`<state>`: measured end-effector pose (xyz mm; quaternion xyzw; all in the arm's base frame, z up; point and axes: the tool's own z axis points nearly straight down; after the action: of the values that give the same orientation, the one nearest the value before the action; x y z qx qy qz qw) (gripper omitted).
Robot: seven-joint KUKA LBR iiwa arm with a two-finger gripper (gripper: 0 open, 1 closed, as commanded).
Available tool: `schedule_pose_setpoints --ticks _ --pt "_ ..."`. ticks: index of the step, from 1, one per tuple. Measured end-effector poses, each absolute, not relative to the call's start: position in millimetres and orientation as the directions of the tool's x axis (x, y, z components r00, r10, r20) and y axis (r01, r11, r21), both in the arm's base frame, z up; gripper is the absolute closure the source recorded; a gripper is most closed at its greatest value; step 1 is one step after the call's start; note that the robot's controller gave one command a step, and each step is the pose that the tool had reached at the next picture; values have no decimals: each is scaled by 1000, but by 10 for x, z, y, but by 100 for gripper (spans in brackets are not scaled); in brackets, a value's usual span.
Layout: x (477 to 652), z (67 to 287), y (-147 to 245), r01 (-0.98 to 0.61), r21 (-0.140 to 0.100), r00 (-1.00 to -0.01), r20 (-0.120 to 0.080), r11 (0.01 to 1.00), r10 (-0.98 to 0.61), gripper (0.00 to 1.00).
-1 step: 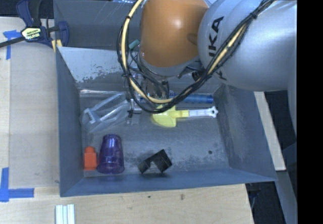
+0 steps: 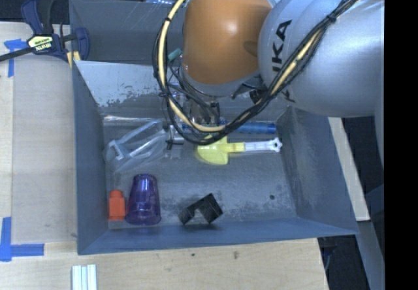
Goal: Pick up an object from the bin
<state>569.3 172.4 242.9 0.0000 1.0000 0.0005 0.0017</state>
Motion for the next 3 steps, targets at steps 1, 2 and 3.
schedule_pose_setpoints --ticks 1,2,3 --pt "5821 1888 1835 -72 2 -997 -7 997 -72 0" --pt "5955 1607 2054 -328 0 -945 -4 945 -328 0" --pt "6058 1454 2025 -203 1 -979 -7 979 -203 0"
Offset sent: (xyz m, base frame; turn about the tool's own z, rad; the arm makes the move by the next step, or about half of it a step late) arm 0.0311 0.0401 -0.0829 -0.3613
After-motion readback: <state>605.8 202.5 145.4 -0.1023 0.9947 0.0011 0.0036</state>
